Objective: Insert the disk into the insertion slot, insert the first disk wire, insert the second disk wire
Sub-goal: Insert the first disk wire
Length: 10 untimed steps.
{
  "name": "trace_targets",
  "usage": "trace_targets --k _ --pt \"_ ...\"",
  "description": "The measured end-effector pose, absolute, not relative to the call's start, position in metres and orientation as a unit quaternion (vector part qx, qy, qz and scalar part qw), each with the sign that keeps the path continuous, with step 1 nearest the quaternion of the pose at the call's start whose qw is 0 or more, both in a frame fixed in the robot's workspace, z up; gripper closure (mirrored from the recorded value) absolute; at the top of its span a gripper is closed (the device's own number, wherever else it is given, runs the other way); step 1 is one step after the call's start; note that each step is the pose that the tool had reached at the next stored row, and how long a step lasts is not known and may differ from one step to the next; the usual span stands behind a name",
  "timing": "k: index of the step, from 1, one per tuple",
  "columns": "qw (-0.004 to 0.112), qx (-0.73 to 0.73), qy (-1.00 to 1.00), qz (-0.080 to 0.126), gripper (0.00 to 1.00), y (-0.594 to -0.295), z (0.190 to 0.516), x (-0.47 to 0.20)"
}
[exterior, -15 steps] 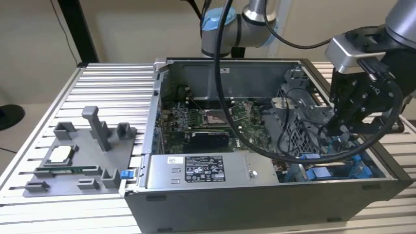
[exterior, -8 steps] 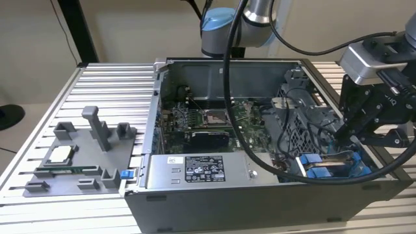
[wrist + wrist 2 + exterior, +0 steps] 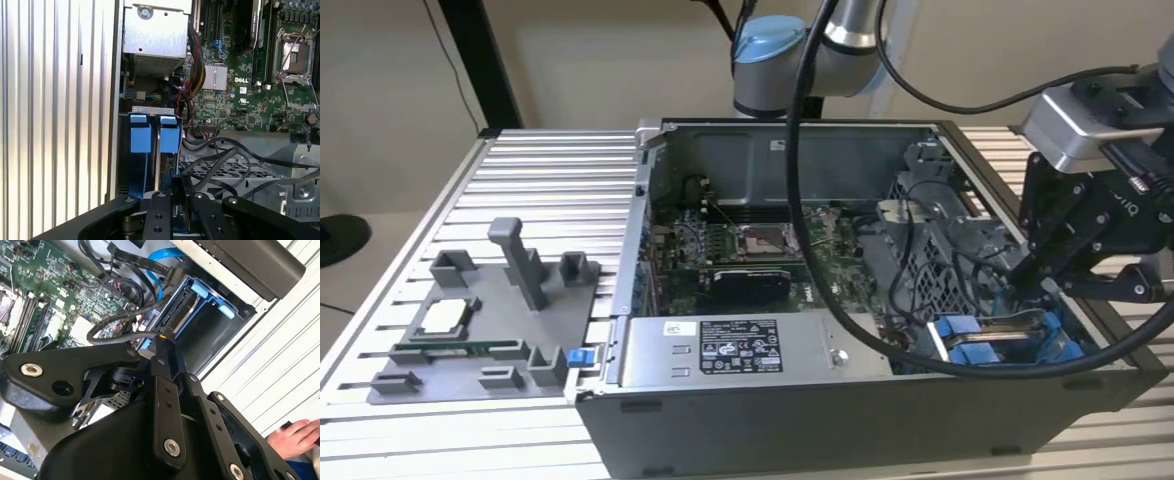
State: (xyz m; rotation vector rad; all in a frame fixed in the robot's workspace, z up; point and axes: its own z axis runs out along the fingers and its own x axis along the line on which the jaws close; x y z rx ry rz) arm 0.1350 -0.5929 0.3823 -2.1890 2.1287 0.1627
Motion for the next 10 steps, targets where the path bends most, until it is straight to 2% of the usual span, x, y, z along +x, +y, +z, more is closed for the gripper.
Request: trace_targets --k 2,3,7,10 --pt "0.040 -0.715 0.696 0.057 1.00 -0.5930 0.3818 0.1364" --pt "0.042 -0.715 0.696 0.060 1.00 -0.5930 0.3816 0.1369" --pt "0.061 -0.713 0.694 0.079 1.00 -0.5938 0.3808 0.1374" --pt "0.060 -0.712 0.695 0.081 1.00 -0.5976 0.3802 0.1385"
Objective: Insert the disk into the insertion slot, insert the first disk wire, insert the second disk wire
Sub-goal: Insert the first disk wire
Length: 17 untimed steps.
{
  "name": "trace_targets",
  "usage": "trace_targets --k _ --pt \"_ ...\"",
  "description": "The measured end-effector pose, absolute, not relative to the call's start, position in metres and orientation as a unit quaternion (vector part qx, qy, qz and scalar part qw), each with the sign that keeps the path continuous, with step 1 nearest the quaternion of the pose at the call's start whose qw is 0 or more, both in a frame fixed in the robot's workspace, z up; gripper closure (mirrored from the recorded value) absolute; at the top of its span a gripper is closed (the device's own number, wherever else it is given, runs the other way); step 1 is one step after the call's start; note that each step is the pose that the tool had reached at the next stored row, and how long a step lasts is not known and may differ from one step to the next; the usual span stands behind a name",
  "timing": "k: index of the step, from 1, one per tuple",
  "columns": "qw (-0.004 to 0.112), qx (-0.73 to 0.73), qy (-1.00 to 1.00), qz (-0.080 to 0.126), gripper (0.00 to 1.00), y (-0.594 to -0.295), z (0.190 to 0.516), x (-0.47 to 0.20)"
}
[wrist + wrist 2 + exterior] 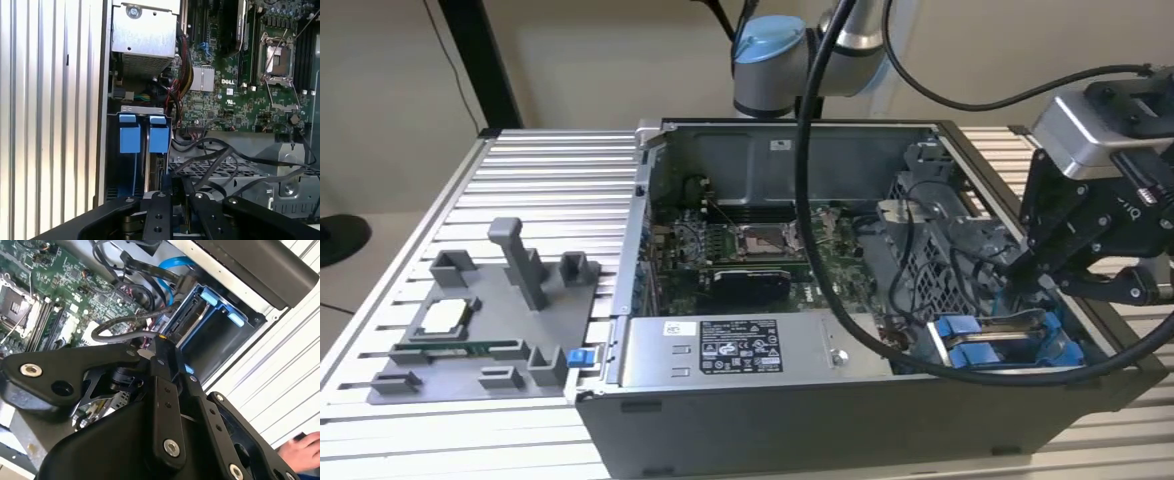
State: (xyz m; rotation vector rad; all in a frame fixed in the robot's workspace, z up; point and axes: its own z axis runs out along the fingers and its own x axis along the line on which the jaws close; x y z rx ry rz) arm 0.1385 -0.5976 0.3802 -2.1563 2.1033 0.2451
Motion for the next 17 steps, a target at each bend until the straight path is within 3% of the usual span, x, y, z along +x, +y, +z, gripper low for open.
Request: trace_targets --k 17 --pt "0.053 -0.710 0.697 0.088 1.00 -0.601 0.361 0.159"
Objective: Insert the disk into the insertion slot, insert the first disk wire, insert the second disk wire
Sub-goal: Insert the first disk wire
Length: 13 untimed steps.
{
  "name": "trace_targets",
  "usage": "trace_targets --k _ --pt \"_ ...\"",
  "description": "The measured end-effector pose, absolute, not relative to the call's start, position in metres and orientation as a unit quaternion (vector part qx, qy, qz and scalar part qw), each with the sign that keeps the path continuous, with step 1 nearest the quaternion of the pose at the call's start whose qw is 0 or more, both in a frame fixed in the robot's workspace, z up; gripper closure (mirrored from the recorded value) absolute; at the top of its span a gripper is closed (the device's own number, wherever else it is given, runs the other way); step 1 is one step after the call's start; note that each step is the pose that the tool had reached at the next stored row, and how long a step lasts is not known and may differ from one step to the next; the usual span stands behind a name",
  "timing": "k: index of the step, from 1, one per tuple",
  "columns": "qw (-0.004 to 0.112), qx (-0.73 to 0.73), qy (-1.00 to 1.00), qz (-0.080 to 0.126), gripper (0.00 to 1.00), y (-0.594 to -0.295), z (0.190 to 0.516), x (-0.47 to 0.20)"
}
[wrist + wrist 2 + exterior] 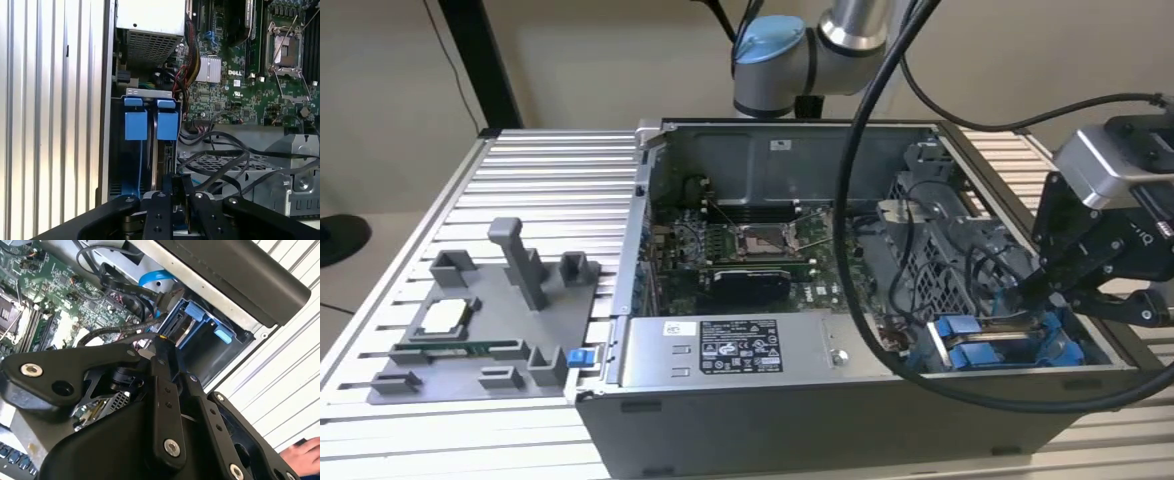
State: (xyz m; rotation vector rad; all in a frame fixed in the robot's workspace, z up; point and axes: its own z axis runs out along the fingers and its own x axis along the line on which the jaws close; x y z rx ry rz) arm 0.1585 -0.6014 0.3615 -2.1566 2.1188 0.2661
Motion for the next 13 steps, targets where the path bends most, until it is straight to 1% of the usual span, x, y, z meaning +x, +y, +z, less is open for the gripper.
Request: trace_targets --k 3,6,7,13 --pt "0.052 -0.709 0.697 0.089 1.00 -0.601 0.361 0.159" --pt "0.037 -0.707 0.698 0.105 1.00 -0.601 0.361 0.161" --pt "0.033 -0.707 0.698 0.109 1.00 -0.601 0.361 0.164" --pt "0.030 -0.706 0.698 0.114 1.00 -0.601 0.354 0.178"
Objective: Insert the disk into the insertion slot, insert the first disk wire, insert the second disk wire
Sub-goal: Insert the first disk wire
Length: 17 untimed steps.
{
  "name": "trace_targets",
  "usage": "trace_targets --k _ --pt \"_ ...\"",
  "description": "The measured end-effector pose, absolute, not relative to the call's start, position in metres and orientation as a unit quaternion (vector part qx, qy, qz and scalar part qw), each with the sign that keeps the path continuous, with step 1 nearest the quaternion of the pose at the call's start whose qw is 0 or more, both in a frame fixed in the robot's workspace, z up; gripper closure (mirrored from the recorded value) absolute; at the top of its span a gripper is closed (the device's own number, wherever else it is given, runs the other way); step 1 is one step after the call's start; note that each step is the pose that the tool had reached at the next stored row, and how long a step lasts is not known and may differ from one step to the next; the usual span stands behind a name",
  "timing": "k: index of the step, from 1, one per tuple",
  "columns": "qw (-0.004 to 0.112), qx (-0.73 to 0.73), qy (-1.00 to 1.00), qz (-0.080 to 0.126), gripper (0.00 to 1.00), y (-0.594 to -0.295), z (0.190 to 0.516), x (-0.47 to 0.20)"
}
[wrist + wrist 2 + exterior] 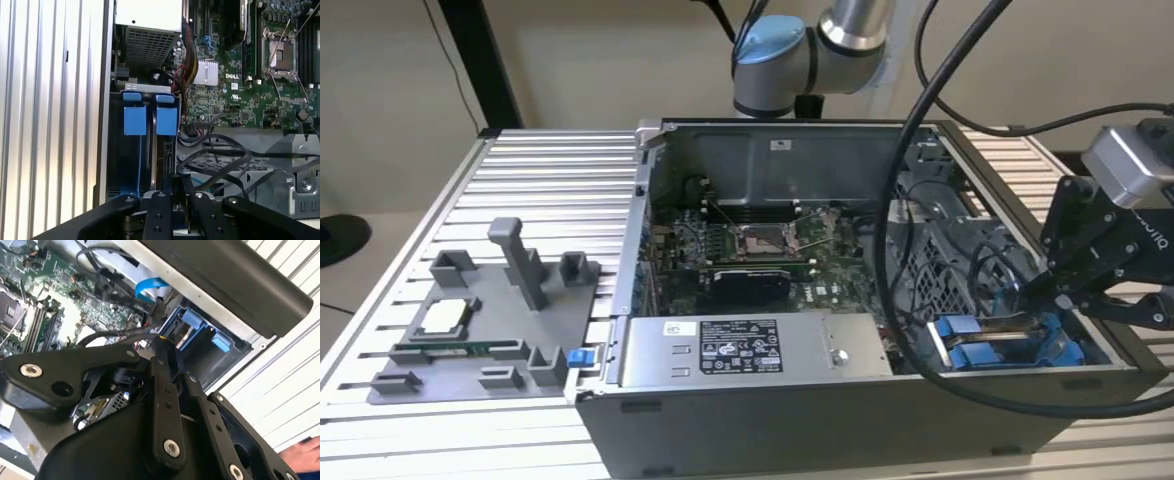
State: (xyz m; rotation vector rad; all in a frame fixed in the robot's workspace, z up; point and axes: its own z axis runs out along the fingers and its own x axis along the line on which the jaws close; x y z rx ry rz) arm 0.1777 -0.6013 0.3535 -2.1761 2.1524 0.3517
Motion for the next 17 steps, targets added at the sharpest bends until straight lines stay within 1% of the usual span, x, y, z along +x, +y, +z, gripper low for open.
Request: trace_targets --k 17 --pt "0.030 -0.706 0.698 0.114 1.00 -0.5996 0.3459 0.1778"
